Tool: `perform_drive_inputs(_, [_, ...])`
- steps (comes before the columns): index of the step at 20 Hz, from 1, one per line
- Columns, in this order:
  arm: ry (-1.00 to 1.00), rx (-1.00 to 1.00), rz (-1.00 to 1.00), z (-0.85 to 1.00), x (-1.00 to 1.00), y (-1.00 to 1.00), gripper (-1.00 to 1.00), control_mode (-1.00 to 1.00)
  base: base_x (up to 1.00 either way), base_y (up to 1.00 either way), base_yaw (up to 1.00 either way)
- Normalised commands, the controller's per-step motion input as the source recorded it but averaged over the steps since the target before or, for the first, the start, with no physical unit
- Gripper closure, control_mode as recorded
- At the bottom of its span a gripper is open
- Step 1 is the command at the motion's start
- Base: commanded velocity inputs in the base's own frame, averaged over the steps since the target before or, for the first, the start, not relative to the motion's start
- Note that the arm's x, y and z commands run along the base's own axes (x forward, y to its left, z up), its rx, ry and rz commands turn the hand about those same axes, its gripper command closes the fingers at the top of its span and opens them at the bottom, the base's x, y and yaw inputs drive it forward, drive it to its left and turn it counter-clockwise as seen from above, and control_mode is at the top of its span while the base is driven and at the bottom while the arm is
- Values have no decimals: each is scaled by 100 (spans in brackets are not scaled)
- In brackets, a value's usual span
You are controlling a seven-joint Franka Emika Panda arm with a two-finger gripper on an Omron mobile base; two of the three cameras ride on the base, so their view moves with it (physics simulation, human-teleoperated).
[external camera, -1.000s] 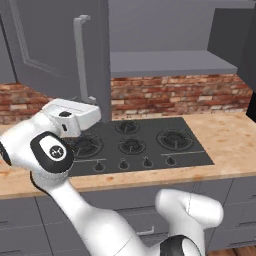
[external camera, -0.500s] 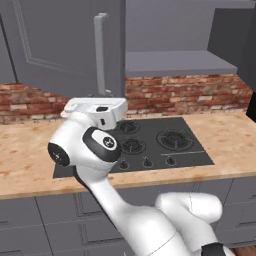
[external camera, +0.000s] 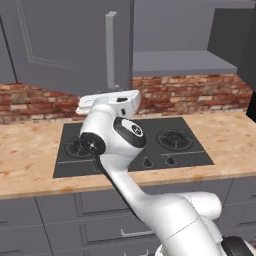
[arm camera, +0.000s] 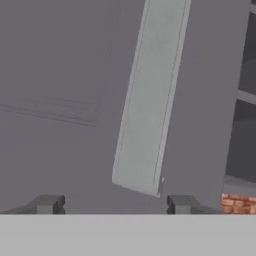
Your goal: Open the cabinet. Pick the spray and place it next to the sink. Then close the cabinet.
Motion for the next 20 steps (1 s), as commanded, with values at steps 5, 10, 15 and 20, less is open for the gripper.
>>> perform_drive_inputs(5, [10, 0, 0, 4, 66, -29, -100, -100, 0, 0, 0])
perform_drive_inputs(10, [7, 0, 0, 7, 71, -22, -100, -100, 0, 0, 0])
perform_drive_inputs(15, [1, 0, 0, 5, 64, -23, -100, -100, 0, 0, 0])
perform_drive_inputs(20, [0, 0, 8, 0, 46, -34, -100, -100, 0, 0, 0])
